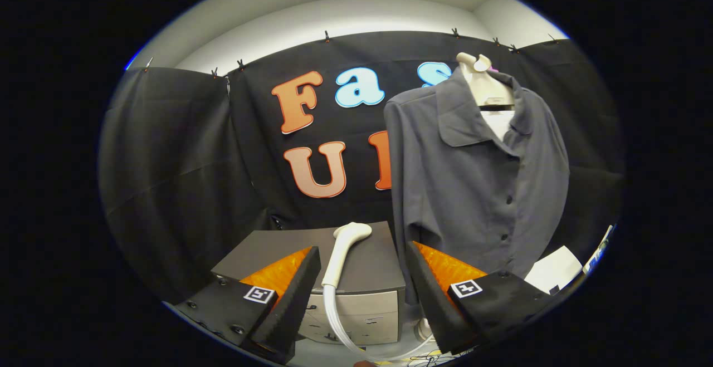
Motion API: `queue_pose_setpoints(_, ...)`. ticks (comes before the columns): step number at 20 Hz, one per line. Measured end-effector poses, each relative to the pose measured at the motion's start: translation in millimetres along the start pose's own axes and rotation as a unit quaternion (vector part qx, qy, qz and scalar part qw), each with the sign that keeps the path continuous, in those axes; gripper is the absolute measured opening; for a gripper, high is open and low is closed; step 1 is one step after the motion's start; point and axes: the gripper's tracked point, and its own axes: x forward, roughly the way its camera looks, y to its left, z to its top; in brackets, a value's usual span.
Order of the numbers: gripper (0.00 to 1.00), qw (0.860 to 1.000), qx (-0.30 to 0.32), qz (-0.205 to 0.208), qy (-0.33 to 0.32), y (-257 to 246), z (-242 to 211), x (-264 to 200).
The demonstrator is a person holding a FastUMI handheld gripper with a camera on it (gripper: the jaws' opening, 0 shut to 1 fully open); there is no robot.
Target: Iron the clothes twice with a garment steamer, once on the left side and once on the right side.
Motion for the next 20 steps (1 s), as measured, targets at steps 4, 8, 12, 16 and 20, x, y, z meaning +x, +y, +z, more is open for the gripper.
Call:
queue_pose_setpoints(4,0.99,0.998,-0.011,0.019,0.062,23.3,-27.8,55.8)
queue_pose_setpoints(8,0.99,0.992,-0.01,0.024,0.124,41.1,-59.0,99.2)
queue_pose_setpoints(12,0.99,0.986,-0.038,-0.001,0.162,42.3,-79.3,152.3)
queue_pose_setpoints(16,0.97,0.978,-0.052,-0.017,0.199,38.6,-100.2,192.8)
queue_pose_setpoints(20,0.98,0.971,-0.05,-0.028,0.231,36.5,-119.8,217.9)
